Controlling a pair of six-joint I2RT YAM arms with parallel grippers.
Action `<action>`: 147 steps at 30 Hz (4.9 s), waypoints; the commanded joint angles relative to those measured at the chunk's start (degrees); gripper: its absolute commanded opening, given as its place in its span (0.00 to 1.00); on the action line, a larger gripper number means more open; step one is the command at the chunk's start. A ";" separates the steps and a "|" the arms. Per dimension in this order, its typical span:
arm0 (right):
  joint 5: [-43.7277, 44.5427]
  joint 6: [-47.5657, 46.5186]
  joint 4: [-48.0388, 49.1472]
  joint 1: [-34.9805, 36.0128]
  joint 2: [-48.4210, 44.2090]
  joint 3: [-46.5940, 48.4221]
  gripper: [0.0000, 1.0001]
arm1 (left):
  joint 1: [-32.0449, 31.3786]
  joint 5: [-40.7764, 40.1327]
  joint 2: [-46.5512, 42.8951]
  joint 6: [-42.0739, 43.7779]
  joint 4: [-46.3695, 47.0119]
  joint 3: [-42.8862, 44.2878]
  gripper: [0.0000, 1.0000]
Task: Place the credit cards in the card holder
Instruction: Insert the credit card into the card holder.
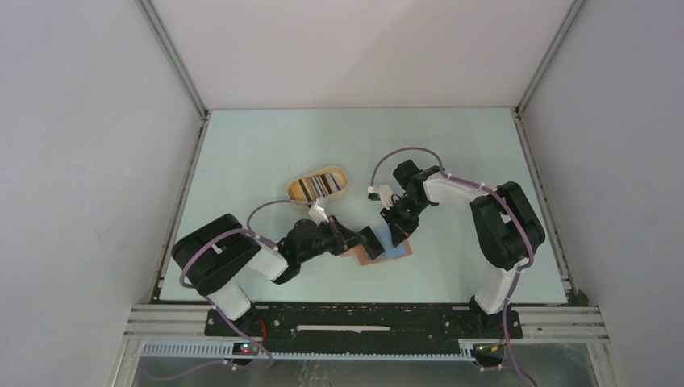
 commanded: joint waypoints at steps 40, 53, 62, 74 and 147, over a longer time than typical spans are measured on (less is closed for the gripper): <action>2.76 1.28 -1.27 1.81 2.23 2.48 0.11 | 0.36 -0.52 10.17 -2.97 4.21 2.45 0.00; 2.03 1.20 -1.63 1.88 1.84 2.74 0.11 | 0.37 0.91 11.41 -2.22 2.72 4.62 0.00; 1.20 0.95 -1.72 1.88 1.24 2.97 0.11 | 0.36 2.60 11.47 -2.58 1.88 4.76 0.00; 1.12 1.11 -1.63 1.88 1.10 2.95 0.13 | 0.42 4.77 12.51 -3.06 -2.00 7.00 0.00; 3.57 1.14 -2.99 -3.75 2.81 4.00 0.19 | 2.55 16.76 13.33 2.96 -18.29 15.24 0.00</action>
